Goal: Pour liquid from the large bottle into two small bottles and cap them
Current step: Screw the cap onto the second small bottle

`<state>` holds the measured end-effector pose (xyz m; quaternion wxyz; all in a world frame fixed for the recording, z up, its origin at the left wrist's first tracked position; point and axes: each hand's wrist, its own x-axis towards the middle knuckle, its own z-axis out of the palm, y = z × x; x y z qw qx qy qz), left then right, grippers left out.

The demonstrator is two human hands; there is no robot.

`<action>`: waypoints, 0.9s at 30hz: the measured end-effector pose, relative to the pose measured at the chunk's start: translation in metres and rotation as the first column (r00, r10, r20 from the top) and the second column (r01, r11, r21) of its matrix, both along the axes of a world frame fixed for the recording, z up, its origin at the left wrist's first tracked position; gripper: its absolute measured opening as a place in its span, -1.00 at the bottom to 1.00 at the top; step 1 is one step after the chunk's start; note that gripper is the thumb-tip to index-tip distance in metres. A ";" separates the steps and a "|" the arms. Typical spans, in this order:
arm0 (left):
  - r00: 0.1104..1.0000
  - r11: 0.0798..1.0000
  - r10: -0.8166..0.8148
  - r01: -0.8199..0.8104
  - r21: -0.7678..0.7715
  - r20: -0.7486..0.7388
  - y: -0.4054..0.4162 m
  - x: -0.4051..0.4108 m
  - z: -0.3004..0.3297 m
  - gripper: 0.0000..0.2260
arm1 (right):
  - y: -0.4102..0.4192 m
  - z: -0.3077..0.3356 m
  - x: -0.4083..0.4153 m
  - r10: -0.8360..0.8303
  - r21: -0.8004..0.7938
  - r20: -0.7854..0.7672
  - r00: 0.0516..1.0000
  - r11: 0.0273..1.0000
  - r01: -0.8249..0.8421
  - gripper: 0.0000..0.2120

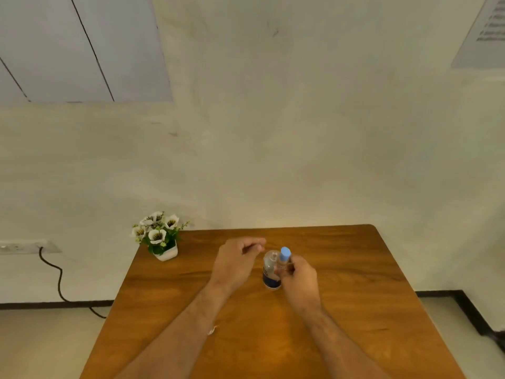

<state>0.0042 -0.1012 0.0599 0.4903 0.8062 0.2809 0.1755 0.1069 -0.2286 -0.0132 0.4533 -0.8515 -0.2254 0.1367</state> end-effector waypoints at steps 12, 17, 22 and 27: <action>0.938 1.000 -0.002 -0.008 -0.026 -0.348 -0.035 -0.047 -0.119 -0.82 | -0.043 -0.117 -0.036 0.151 -0.290 -0.136 0.979 0.939 -0.185 -0.60; 0.929 1.000 -0.006 -0.005 -0.031 -0.371 -0.035 -0.051 -0.138 -0.78 | -0.050 -0.130 -0.040 0.160 -0.313 -0.153 0.975 0.928 -0.201 -0.64; 0.914 1.000 0.000 -0.009 -0.020 -0.405 -0.038 -0.050 -0.144 -0.75 | -0.053 -0.132 -0.041 0.174 -0.326 -0.171 0.970 0.919 -0.222 -0.58; 0.901 1.000 0.016 -0.024 -0.012 -0.433 -0.039 -0.041 -0.143 -0.76 | -0.060 -0.133 -0.034 0.154 -0.281 -0.259 0.953 0.932 -0.227 -0.50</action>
